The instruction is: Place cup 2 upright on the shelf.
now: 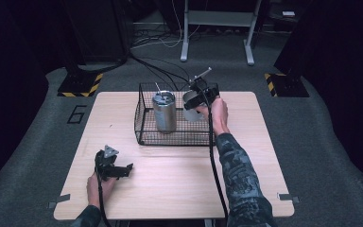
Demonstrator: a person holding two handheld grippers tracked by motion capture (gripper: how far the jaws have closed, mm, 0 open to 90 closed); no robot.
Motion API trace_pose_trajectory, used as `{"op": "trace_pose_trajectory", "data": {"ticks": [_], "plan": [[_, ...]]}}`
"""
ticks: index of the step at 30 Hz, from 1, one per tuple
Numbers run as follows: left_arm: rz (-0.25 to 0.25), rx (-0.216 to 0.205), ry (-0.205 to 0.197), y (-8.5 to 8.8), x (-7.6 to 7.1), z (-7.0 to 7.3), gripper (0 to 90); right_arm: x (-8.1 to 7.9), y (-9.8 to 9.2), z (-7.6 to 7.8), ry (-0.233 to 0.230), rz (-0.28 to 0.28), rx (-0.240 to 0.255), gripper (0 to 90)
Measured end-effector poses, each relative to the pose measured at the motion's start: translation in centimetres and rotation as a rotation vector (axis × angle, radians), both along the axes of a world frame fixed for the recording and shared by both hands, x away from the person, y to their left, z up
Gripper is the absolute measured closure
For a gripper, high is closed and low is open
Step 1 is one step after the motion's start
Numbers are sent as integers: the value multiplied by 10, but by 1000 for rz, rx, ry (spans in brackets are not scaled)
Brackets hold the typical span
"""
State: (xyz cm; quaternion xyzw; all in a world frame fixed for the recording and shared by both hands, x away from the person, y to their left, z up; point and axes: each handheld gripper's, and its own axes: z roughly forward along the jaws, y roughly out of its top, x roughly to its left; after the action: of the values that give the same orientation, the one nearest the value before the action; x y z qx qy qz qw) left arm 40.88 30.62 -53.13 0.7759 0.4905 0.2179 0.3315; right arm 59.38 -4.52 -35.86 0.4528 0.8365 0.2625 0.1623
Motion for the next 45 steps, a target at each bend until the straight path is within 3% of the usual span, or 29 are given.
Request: {"op": "trace_pose_trajectory", "data": {"ticks": [13, 16, 27, 35, 45], "plan": [[3, -4, -3, 0, 0, 0, 26, 5, 5, -20, 44, -10, -20, 61], [-1, 0, -2, 0, 0, 0, 26, 7, 7, -22, 36, 14, -36, 61], [4, -8, -6, -1, 0, -1, 26, 9, 12, -31, 58, 1, -38, 61], [-3, -3, 2, 0, 0, 0, 26, 12, 12, -46, 95, -6, -48, 61], [1, -5, -4, 0, 0, 0, 26, 13, 16, -51, 119, -7, -70, 61]]}}
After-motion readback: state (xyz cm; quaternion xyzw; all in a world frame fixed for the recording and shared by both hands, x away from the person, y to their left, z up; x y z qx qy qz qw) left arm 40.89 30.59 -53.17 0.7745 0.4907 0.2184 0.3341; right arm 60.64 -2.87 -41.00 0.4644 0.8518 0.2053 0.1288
